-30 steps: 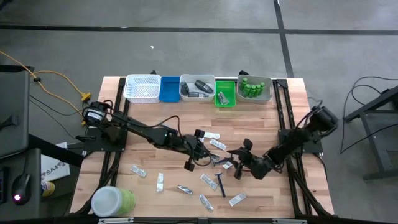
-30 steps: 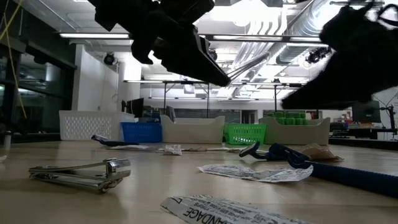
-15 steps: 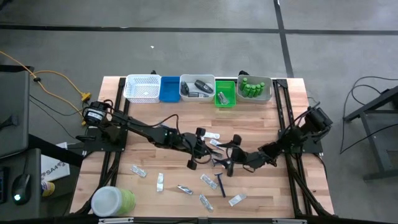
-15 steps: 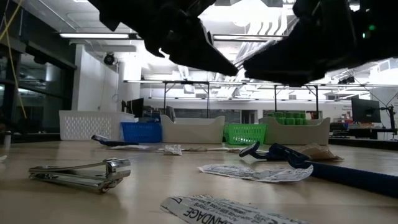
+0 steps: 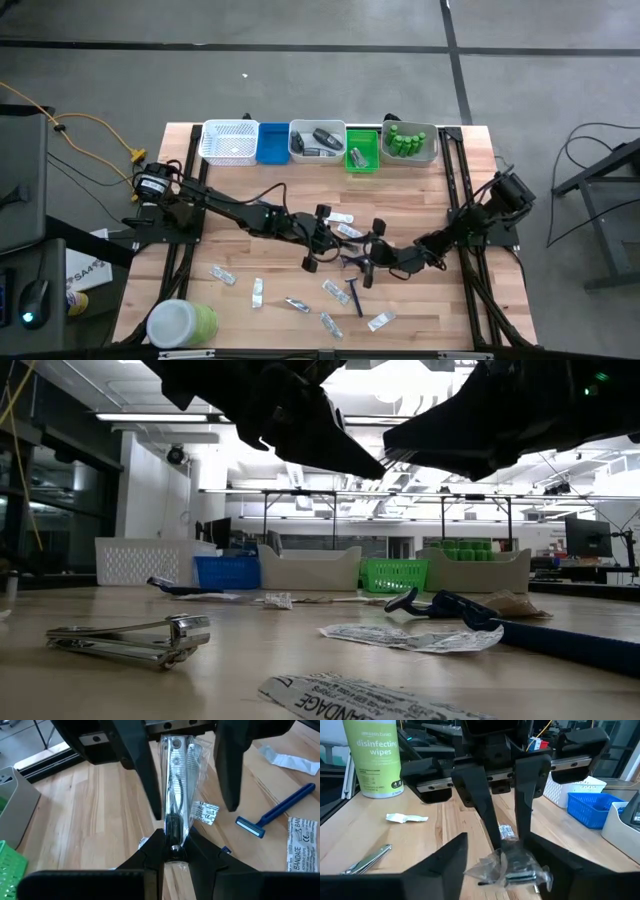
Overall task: Pick & Place Travel size toiletries
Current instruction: Put the nail cutter into the green bin
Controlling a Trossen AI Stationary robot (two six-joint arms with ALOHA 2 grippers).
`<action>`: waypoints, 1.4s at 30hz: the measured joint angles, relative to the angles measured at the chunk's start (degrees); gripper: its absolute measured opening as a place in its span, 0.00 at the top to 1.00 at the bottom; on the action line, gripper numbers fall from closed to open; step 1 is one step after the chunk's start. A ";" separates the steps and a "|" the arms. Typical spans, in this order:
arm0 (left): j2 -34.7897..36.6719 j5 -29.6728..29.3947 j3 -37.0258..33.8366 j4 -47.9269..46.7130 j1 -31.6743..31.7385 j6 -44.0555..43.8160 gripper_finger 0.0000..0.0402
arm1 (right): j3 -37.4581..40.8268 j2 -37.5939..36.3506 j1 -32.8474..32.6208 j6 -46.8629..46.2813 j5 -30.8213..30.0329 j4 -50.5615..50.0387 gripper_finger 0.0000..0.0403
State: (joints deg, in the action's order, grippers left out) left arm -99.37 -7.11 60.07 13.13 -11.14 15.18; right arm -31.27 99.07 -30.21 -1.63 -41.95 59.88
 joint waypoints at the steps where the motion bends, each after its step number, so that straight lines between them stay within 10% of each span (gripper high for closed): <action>1: 0.00 0.07 0.00 -0.01 0.00 0.00 0.86 | 0.00 0.00 -0.15 0.00 -0.06 -0.02 0.57; 10: 0.00 -0.76 0.00 0.10 -0.04 -1.35 0.86 | 0.00 0.00 -0.07 0.10 -4.58 0.26 0.84; 42: 3.21 -6.97 -0.04 -3.62 -0.11 0.04 0.75 | 0.00 0.00 1.42 -4.51 -2.87 -1.85 1.00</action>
State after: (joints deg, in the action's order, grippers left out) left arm -96.17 -14.09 60.03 9.51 -11.25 15.22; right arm -31.27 99.07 -28.79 -6.13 -44.82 58.03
